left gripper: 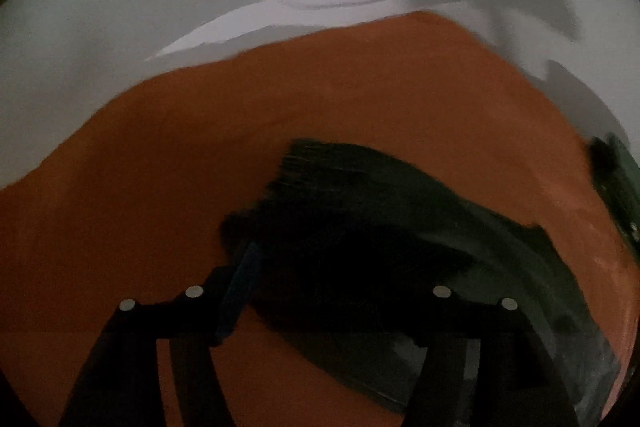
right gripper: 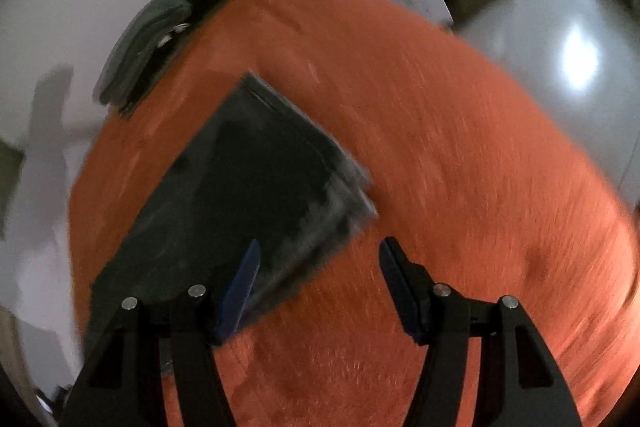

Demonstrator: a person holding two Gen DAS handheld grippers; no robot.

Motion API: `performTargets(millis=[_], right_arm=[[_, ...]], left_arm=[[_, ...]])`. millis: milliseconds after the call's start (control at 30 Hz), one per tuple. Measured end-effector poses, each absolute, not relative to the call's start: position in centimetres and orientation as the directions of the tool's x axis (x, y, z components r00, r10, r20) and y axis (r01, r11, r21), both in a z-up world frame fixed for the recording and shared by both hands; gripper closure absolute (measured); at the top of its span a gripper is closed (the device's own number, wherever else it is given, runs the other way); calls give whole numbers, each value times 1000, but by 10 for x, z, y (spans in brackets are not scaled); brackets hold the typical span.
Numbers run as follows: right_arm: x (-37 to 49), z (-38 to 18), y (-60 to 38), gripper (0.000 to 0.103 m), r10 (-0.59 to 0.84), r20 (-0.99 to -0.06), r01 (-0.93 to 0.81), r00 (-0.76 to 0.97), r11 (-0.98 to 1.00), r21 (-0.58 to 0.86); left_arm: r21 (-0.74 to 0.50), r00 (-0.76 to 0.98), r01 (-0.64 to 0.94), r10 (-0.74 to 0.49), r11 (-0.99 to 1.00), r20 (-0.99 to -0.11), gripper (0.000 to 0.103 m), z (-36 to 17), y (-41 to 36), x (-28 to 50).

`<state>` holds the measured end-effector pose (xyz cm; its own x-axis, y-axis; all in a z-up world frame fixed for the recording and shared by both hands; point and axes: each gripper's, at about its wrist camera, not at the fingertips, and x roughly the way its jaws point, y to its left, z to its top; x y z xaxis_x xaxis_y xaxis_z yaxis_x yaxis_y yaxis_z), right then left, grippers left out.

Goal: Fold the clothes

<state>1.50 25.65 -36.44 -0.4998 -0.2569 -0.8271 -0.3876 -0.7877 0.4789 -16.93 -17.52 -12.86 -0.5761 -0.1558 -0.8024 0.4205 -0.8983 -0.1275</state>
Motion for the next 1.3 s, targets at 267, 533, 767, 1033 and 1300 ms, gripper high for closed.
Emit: performTargets(millis=[267,533,767,1033,1300], right_arm=[[9,-384,255,37,-378,-752,-451,-540,-624,638],[-21,-391,248,23,-397,-781,-565,-482,-541,623],[-17,-386,235,40,-289,-842,-617,-456,-579,533],[-8,-369,220,80,-115,-925,-661,-362,-668,342],[0,-363,229,79,-153,-919,-665,-364,-648,372]], left_arm=[[-297,-538,344,72,-891,-840,37,-190,-94,-135],[-401,-443,312,242,-861,-863,38,-217,-43,-121],[-423,-411,305,283,-853,-867,37,-220,-38,-128],[-410,-386,318,279,-855,-879,38,-235,-29,-132],[-422,-369,287,307,-860,-877,38,-237,-23,-128]])
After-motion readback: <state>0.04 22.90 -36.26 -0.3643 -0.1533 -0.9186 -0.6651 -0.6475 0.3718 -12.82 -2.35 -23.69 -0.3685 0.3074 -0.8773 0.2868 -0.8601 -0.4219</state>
